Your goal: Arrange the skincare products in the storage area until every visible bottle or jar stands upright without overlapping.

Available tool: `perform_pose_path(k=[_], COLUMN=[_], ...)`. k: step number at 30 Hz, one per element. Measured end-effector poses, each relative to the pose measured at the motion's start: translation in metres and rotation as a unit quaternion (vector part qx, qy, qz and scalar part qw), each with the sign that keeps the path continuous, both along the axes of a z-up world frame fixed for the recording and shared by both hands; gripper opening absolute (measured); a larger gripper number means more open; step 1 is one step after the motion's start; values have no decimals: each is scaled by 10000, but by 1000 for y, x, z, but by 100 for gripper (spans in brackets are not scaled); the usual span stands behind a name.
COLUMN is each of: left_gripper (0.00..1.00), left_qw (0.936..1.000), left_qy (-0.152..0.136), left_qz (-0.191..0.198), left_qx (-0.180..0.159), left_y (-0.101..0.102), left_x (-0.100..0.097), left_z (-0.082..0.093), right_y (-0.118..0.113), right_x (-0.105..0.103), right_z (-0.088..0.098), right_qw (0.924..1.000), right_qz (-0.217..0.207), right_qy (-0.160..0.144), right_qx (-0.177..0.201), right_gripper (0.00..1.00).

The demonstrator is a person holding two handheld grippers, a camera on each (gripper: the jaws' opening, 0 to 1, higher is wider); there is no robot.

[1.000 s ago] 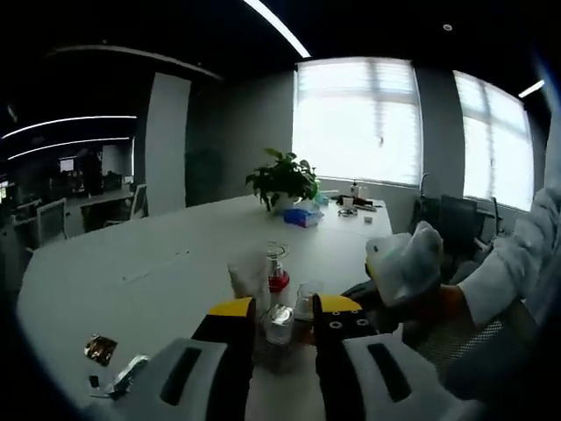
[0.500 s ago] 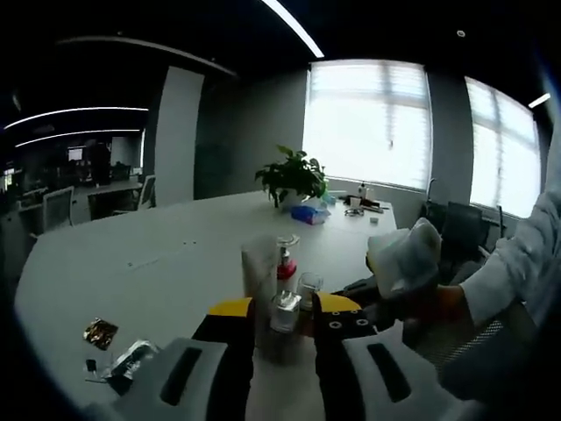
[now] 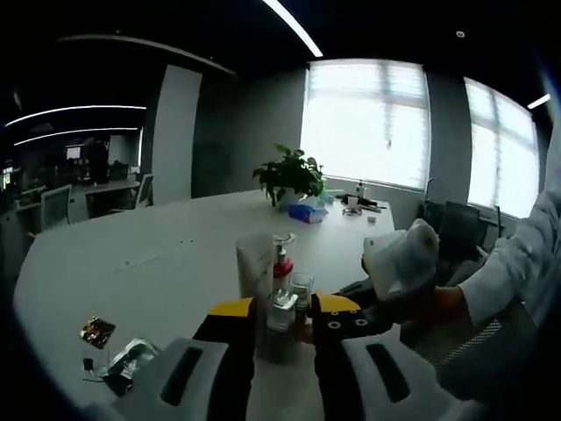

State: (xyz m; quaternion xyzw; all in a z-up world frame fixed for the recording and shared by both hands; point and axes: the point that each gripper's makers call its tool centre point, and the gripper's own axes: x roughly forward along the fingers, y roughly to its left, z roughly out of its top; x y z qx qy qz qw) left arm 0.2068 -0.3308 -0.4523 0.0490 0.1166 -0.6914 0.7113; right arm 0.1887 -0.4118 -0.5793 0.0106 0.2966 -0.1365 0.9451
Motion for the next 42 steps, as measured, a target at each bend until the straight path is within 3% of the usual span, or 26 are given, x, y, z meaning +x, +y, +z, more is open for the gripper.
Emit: perform_pose_path(k=[6,15,24,42], left_gripper=[21,20,21,21], left_qw=[10000,10000,9999,9991], left_qy=[-10,-31,-48,-112], left_qz=[-16,-46,-38,168], left_qx=[14,54,107,368], left_y=[0,0,1,11], left_x=[0,-4,-3,8], left_z=[-1,-3,-5,-17], right_y=[-2,1,3,-1], right_x=[-2,-9,-8,-10], right_z=[1,-14,-12,9], right_qw=[10000,9993,9994,9999], right_qz=[-14,79,97,88], right_qy=[11,371,320,71], right_qx=[-35,10,77,52], right_gripper=[15,14,12,39])
